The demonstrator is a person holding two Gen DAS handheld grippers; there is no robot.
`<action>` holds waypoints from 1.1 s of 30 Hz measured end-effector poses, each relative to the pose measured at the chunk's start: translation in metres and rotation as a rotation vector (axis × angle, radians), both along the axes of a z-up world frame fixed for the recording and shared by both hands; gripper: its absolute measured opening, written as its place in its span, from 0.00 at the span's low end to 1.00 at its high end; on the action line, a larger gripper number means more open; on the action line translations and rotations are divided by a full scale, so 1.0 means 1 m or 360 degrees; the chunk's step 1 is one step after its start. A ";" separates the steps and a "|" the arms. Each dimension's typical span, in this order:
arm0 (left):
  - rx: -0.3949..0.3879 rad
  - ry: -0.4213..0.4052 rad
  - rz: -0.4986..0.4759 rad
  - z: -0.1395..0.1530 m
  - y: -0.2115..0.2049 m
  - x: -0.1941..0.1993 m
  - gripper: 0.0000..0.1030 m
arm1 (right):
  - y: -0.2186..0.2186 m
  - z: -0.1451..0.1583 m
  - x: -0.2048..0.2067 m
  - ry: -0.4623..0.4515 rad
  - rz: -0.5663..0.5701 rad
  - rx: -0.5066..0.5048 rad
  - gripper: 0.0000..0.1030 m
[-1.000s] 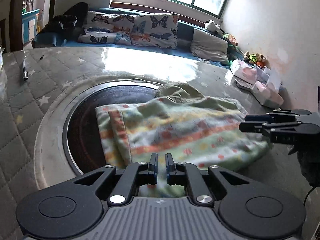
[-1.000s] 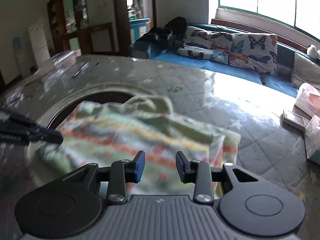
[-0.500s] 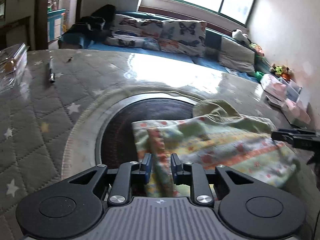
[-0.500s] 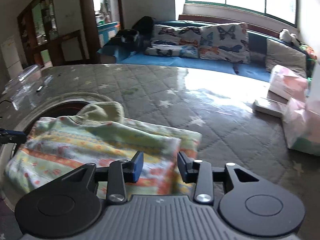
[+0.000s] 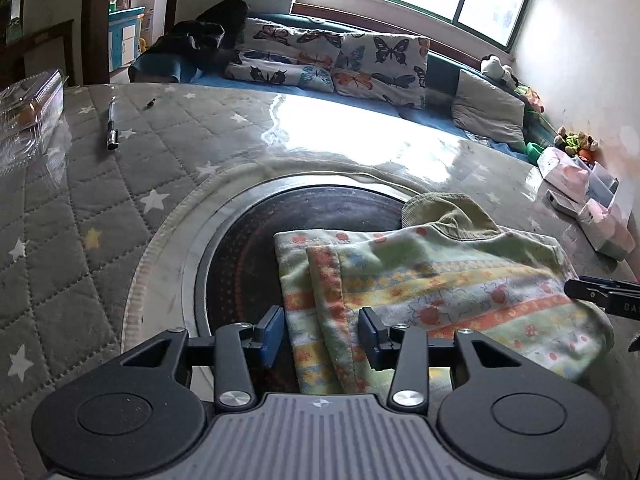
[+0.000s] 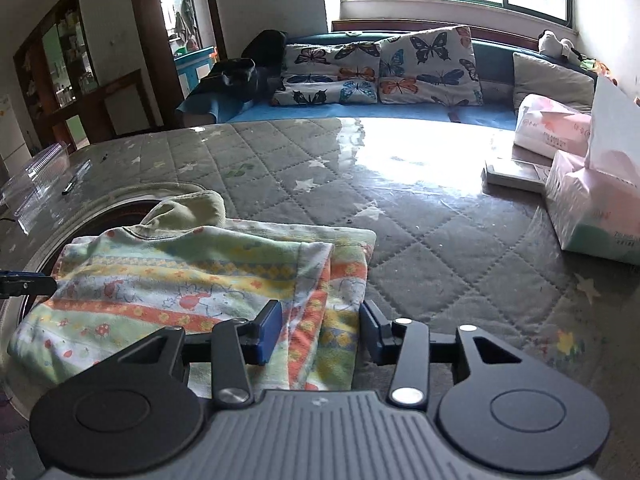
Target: Fold clothes
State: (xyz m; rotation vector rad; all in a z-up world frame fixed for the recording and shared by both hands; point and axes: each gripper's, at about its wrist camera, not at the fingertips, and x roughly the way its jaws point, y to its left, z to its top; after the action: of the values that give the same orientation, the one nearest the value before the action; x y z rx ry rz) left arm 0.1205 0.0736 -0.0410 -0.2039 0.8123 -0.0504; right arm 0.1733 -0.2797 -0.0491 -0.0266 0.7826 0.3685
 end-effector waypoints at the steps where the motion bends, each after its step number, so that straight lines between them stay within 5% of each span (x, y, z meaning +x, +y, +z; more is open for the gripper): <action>1: 0.0006 -0.0001 0.0002 0.000 0.000 0.000 0.44 | 0.001 0.000 0.000 -0.0003 0.0003 -0.0011 0.41; 6: 0.0055 -0.0052 -0.0028 0.009 -0.011 -0.009 0.49 | 0.006 0.004 -0.006 -0.0050 0.0001 -0.0064 0.46; 10: 0.0123 -0.0128 -0.0098 0.018 -0.029 -0.020 0.72 | 0.015 0.014 -0.017 -0.0119 0.0032 -0.0069 0.54; 12: 0.0124 -0.0134 -0.0137 0.020 -0.039 -0.024 0.77 | 0.022 0.019 -0.024 -0.0148 0.0074 -0.0059 0.70; 14: 0.0132 -0.0141 -0.0178 0.019 -0.049 -0.027 0.81 | 0.031 0.021 -0.031 -0.0163 0.0130 -0.0051 0.73; 23: 0.0262 -0.0145 -0.0312 0.005 -0.083 -0.038 0.86 | 0.072 0.010 -0.061 -0.0146 0.0385 -0.0064 0.79; 33: 0.0319 -0.0121 -0.0334 -0.004 -0.082 -0.046 0.98 | 0.075 0.005 -0.072 -0.0175 0.0444 -0.0165 0.87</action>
State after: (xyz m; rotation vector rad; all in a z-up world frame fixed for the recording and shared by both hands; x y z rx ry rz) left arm 0.0743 -0.0083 -0.0450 0.0726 0.7550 -0.1722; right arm 0.1017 -0.2043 -0.0444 -0.2537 0.6892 0.5856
